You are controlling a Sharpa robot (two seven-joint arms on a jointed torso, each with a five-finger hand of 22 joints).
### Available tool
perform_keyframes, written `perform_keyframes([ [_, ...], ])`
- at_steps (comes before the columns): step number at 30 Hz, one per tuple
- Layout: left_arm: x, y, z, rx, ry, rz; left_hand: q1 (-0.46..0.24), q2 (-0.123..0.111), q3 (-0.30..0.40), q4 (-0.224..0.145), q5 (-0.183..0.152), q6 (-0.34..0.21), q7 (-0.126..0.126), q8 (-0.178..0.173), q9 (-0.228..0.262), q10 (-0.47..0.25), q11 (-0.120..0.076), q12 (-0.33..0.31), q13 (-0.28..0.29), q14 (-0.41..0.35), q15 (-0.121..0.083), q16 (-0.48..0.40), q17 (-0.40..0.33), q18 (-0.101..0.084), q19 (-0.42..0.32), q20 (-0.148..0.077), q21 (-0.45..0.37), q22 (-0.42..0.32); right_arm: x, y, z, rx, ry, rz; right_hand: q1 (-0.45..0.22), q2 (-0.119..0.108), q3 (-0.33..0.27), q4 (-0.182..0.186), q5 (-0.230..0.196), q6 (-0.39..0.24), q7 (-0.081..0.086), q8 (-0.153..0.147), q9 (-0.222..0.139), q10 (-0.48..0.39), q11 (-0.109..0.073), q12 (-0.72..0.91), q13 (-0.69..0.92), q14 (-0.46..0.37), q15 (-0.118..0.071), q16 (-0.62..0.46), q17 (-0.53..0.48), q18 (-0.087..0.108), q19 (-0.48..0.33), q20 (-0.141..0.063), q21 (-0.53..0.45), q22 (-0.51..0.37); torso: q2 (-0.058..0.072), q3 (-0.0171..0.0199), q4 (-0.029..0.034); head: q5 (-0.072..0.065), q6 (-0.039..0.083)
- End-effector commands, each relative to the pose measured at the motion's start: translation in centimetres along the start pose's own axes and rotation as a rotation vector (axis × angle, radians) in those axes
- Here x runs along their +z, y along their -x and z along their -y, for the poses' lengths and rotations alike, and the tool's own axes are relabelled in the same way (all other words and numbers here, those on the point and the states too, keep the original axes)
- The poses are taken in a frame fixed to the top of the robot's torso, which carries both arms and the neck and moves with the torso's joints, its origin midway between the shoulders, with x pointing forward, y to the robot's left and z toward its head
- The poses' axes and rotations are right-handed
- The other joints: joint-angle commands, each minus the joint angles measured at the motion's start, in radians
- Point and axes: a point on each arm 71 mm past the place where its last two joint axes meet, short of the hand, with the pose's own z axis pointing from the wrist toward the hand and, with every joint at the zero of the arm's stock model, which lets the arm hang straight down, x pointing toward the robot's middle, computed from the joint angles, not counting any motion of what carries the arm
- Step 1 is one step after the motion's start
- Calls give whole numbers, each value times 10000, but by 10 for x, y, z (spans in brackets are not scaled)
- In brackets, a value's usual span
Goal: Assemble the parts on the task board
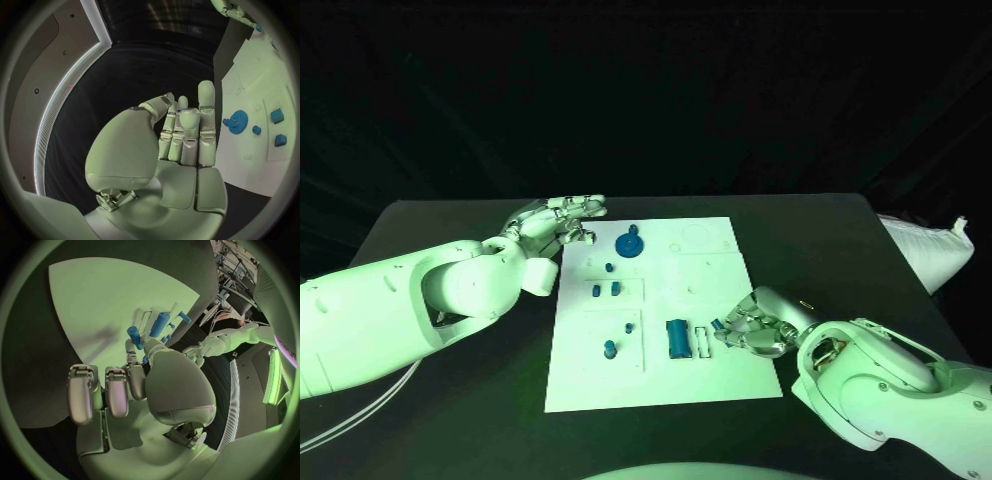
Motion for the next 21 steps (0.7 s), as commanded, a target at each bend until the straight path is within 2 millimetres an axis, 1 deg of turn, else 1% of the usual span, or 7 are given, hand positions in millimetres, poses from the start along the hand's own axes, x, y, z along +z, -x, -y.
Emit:
perform_keyframes([
  [1, 0, -4, 0, -43, -44, -255, -30, 101, -2, -62, -31, -89, 12, 41, 7, -54, 3, 22, 17, -70, 6, -38, -12, 33, 28, 53, -60, -11, 1, -4, -1, 418, -287, -372, -154, -76, -7, 106, 189, 99, -25, -7, -3, 467, -66, 74, 1567, 985, -69, 53, 2335, -114, 641, -95, 70, 1711, -4, -7, 5, -1, -12],
  [4, 0, -4, 0, -49, -38, -275, -30, 101, -2, -62, -31, -89, 12, 41, 7, -54, 3, 22, 17, -70, 6, -38, -12, 33, 28, 53, -60, -11, 3, -8, -2, 349, -303, -619, -356, -176, -124, 219, 745, 182, -48, 17, 24, 491, -85, 128, 1603, 988, -81, 62, 2350, -116, 647, -106, 78, 1722, -8, -2, -4, 8, -24],
  [7, 0, -5, 0, -52, -35, -288, -30, 101, -2, -62, -31, -89, 12, 41, 7, -54, 3, 22, 17, -70, 6, -38, -12, 33, 28, 53, -60, -11, 5, -10, -4, 246, -278, -747, -443, -226, -224, 261, 981, 313, -100, 86, 77, 516, -122, 197, 1643, 990, -108, 67, 2361, -120, 654, -124, 90, 1737, -2, 2, -5, 21, -20],
  [11, 0, -5, 0, -55, -28, -296, -30, 101, -2, -62, -31, -89, 12, 41, 7, -54, 3, 22, 17, -70, 6, -38, -12, 33, 28, 53, -60, -11, 8, -13, -7, 109, -213, -836, -474, -237, -278, 275, 1051, 396, -139, 138, 123, 536, -152, 257, 1676, 991, -132, 70, 2365, -122, 658, -141, 98, 1747, 0, 8, 2, 26, -32],
  [16, 0, -5, 0, -57, -19, -303, -30, 101, -2, -62, -31, -89, 12, 41, 7, -54, 3, 22, 17, -70, 6, -38, -12, 33, 28, 53, -60, -11, 12, -15, -9, -8, -160, -863, -474, -236, -282, 275, 1057, 404, -144, 143, 129, 538, -156, 262, 1679, 990, -135, 65, 2356, -120, 656, -144, 93, 1741, -3, 3, -2, 42, -30],
  [21, 0, -5, 0, -59, -6, -311, -30, 101, -2, -62, -31, -89, 12, 41, 7, -54, 3, 22, 17, -70, 6, -38, -12, 33, 28, 53, -60, -11, 14, -17, -9, -141, -133, -924, -473, -235, -284, 274, 1060, 408, -146, 146, 132, 538, -158, 262, 1679, 989, -136, 63, 2353, -119, 655, -145, 90, 1739, 1, 7, -4, 59, -43],
])
